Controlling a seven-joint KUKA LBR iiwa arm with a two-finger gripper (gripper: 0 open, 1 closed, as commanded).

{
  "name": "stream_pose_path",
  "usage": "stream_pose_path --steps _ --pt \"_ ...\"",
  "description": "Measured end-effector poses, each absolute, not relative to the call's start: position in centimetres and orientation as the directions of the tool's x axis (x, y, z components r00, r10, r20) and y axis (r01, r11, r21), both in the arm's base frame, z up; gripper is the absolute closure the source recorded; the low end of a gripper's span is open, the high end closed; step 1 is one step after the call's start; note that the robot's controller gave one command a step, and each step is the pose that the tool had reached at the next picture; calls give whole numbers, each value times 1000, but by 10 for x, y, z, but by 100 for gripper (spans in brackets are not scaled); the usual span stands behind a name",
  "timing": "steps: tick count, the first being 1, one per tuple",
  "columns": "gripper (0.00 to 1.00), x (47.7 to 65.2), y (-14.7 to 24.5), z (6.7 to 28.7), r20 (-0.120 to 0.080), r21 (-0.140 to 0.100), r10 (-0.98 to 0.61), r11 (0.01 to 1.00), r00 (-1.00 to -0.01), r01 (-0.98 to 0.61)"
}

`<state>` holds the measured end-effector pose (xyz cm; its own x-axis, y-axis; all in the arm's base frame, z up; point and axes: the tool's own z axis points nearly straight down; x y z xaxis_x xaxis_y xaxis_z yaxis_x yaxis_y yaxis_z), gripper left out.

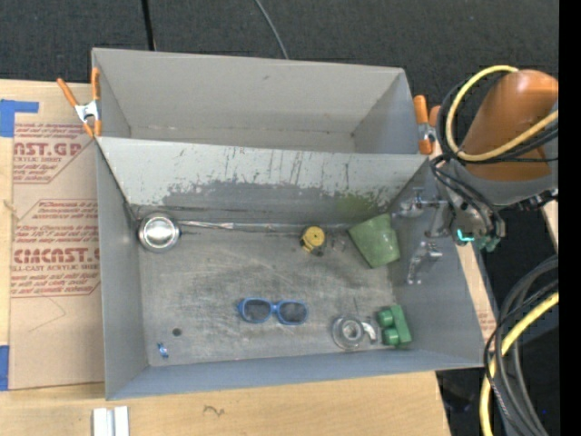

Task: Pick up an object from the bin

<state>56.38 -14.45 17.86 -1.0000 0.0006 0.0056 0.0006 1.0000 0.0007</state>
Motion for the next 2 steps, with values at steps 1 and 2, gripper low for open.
stream_pose_path --steps 1,2 --pt "0 519 -138 90 -7 0 -182 983 -983 -182" --pt "100 517 -137 88 -3 2 -181 984 -984 -181"
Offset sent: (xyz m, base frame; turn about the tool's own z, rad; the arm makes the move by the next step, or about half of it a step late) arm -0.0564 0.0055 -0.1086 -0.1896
